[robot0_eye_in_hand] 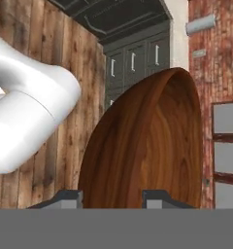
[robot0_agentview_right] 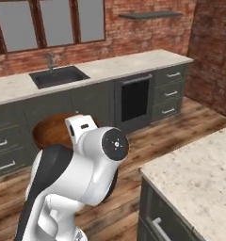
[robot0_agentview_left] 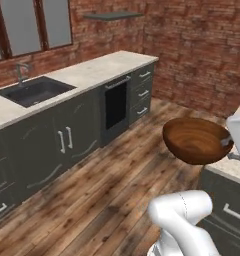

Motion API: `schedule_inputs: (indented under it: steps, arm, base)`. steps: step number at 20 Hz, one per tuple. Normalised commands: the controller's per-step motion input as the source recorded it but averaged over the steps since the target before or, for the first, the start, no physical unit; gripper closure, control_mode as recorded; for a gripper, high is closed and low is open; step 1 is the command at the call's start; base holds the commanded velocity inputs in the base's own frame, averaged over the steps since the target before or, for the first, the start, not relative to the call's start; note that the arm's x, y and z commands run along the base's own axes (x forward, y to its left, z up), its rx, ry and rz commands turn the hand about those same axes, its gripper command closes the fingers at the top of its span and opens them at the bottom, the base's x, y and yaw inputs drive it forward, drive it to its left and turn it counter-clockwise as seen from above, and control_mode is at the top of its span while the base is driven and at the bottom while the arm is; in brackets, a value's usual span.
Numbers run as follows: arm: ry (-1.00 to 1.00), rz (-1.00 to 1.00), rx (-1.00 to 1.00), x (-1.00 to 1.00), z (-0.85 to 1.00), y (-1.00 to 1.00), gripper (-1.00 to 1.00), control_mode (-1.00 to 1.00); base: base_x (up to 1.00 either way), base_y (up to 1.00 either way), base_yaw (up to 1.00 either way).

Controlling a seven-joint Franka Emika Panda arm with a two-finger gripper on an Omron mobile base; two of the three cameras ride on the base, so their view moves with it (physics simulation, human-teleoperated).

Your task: Pick up the bowls from the cabinet and place each bowl in front of a stool on the dining counter.

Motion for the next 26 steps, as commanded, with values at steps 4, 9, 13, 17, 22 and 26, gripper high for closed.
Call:
schedule_inputs:
  steps: [4, 9, 13, 17, 22, 26]
  arm:
    - [0.0, 0.0, 0.0, 0.0, 0.0, 0.0, 1.0, 1.0]
    - [0.0, 0.0, 0.0, 0.0, 0.0, 0.0, 1.0, 1.0]
    - [0.0, 0.0, 0.0, 0.0, 0.0, 0.0, 1.0, 1.0]
    - [0.0, 0.0, 0.0, 0.0, 0.0, 0.0, 1.0, 1.0]
    - [0.0, 0.0, 0.0, 0.0, 0.0, 0.0, 1.0, 1.0]
    - [0.0, 0.0, 0.0, 0.0, 0.0, 0.0, 1.0, 1.0]
  base:
    - [0.04, 0.53, -0.56]
    - [0.19, 0.84, -0.44]
    - [0.19, 1.0, -0.44]
    - [0.34, 0.97, -0.47]
    - [0.55, 0.97, -0.56]
    - [0.74, 0.98, -0.57]
